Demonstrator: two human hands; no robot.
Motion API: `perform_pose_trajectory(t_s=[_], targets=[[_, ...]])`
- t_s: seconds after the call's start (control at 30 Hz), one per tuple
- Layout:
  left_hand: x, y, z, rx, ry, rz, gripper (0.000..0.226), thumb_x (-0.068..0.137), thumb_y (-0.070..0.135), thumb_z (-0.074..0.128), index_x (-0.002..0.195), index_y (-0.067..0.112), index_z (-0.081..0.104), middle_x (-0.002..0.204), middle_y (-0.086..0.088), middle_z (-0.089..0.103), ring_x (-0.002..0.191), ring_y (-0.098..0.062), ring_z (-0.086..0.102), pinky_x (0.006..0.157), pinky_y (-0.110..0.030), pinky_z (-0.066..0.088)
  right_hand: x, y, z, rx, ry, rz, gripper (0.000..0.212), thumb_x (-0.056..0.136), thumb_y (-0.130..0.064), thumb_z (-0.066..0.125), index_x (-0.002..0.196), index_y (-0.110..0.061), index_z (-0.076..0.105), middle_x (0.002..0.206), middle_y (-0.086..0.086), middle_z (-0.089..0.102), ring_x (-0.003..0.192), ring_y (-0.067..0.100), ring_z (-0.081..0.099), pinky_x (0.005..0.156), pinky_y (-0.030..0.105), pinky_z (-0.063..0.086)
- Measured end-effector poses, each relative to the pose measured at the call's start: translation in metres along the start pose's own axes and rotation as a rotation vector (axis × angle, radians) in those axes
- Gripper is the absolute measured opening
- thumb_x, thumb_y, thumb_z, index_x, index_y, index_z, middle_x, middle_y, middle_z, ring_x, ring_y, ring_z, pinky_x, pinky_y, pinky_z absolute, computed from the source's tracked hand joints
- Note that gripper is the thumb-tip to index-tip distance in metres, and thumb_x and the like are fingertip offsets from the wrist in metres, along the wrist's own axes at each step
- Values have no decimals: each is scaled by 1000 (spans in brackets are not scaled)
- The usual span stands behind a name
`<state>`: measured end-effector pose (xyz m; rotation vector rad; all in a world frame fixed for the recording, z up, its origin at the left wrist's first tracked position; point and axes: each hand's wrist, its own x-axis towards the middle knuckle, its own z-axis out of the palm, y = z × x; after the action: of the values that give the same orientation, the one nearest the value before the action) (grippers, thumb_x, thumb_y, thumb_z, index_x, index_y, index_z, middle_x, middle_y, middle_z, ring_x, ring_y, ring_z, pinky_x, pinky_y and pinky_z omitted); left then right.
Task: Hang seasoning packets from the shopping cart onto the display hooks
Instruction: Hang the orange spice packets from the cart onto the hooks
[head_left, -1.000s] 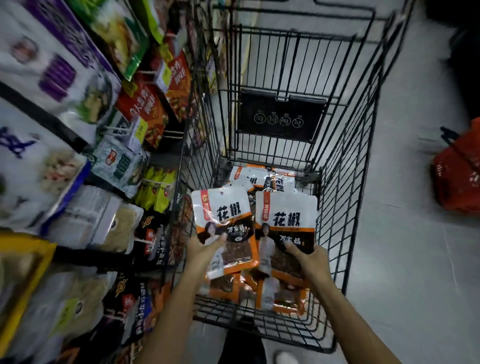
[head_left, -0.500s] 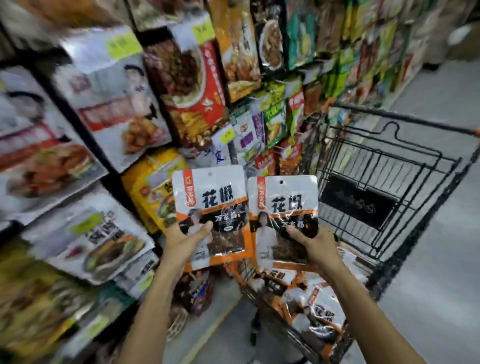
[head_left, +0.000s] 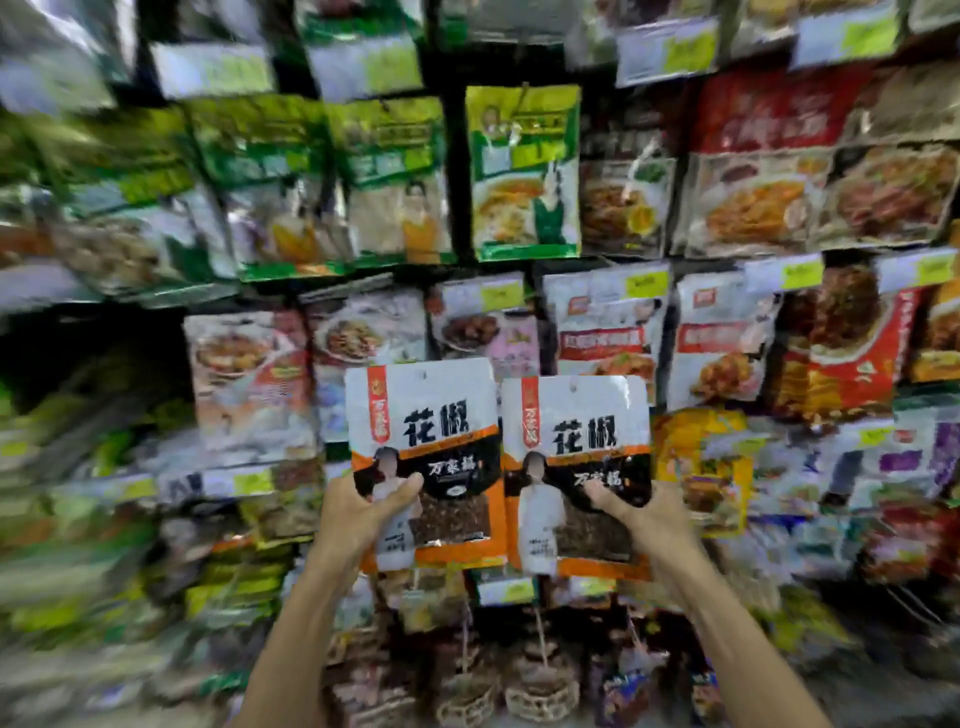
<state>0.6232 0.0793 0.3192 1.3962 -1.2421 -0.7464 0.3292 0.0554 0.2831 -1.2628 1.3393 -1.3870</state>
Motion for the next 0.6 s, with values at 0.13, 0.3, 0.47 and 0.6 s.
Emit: perform_pose_trajectory(t_s=[0.13, 0.3, 0.47, 0.6], targets=[[-8, -8, -110, 13, 126, -17, 46, 67, 40, 74, 58, 7, 43, 41, 3, 45, 42, -11, 49, 58, -42, 36, -16, -28, 104, 53, -168, -52, 33, 55, -54, 78, 76, -28, 72, 75, -17, 73, 69, -2, 67, 59, 15, 49], [-11, -29, -242, 13, 239, 16, 55, 71, 42, 79, 76, -7, 53, 66, -31, 42, 63, -41, 50, 62, -49, 43, -47, -53, 230, 96, -325, -92, 29, 73, -37, 78, 100, -35, 66, 102, -15, 70, 96, 6, 64, 82, 32, 49], [-2, -53, -358, 41, 264, -23, 50, 62, 52, 79, 66, 11, 50, 62, -10, 48, 62, -22, 47, 56, -37, 38, -77, -69, 343, 83, -360, -111, 27, 77, -32, 77, 101, -19, 69, 98, -4, 72, 95, 14, 65, 86, 38, 50], [14, -69, -423, 31, 274, -17, 53, 58, 56, 80, 75, 15, 50, 70, -10, 48, 67, -21, 48, 60, -39, 38, -86, -77, 410, 100, -375, -93, 30, 75, -35, 78, 99, -20, 68, 98, -1, 71, 99, 21, 64, 88, 39, 49]])
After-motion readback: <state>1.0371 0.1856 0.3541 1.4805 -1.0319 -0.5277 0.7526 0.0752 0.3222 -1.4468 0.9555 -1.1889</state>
